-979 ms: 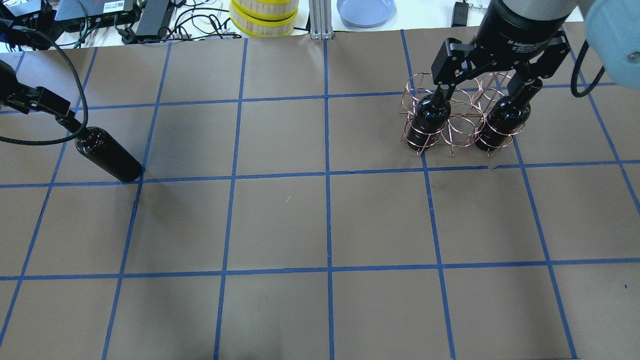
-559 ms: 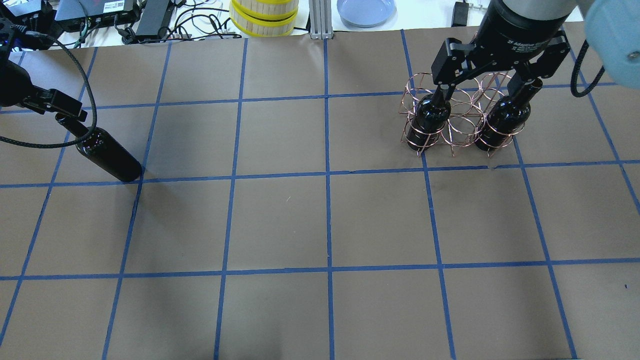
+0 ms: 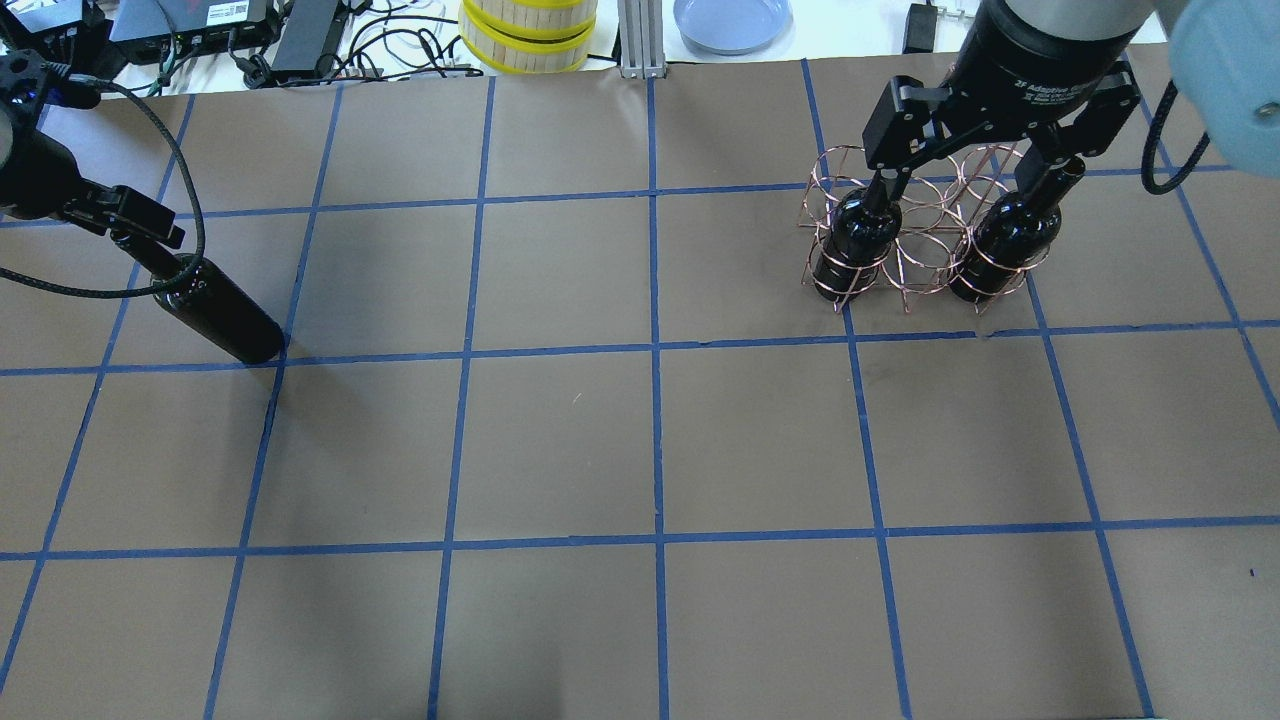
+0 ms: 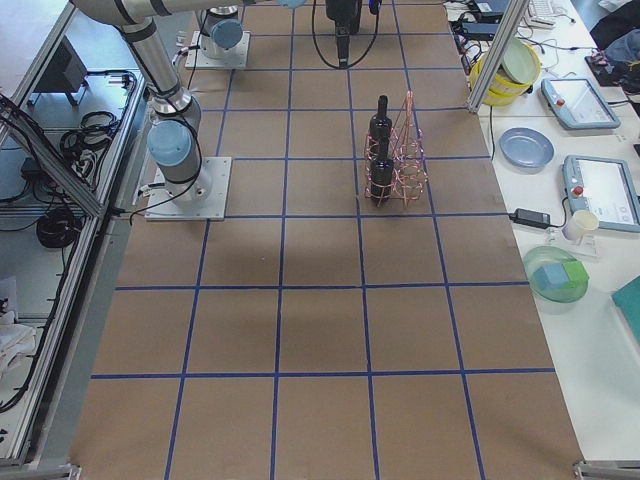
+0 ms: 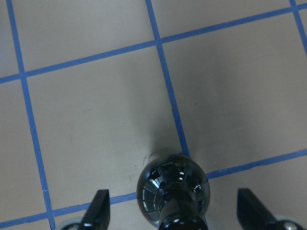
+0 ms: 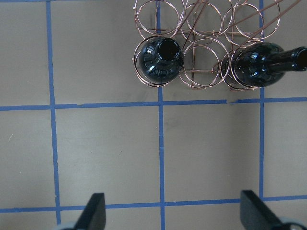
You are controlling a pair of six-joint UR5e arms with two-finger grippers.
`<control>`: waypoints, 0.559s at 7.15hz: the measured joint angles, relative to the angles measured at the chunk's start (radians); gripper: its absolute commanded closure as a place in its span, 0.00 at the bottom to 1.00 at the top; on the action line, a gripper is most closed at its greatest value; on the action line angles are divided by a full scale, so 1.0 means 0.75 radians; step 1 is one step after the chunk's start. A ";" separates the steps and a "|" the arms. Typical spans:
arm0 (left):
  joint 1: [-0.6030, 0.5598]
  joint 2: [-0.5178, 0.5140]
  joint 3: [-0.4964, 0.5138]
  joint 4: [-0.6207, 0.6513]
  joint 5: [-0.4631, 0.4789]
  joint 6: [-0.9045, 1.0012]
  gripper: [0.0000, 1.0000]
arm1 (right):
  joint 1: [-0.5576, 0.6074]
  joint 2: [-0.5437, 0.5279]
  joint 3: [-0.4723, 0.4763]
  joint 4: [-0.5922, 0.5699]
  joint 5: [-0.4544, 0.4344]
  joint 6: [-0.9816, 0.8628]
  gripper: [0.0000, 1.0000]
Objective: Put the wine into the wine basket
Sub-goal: 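Close the left gripper on the bottle neck and lift it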
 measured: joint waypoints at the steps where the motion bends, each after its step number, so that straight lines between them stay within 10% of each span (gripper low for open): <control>1: 0.000 -0.001 -0.002 -0.006 0.001 -0.001 0.24 | 0.000 0.000 0.000 0.000 0.000 0.000 0.00; 4: 0.000 -0.002 -0.005 -0.021 0.008 -0.030 0.30 | 0.000 0.000 0.001 -0.001 0.000 0.000 0.00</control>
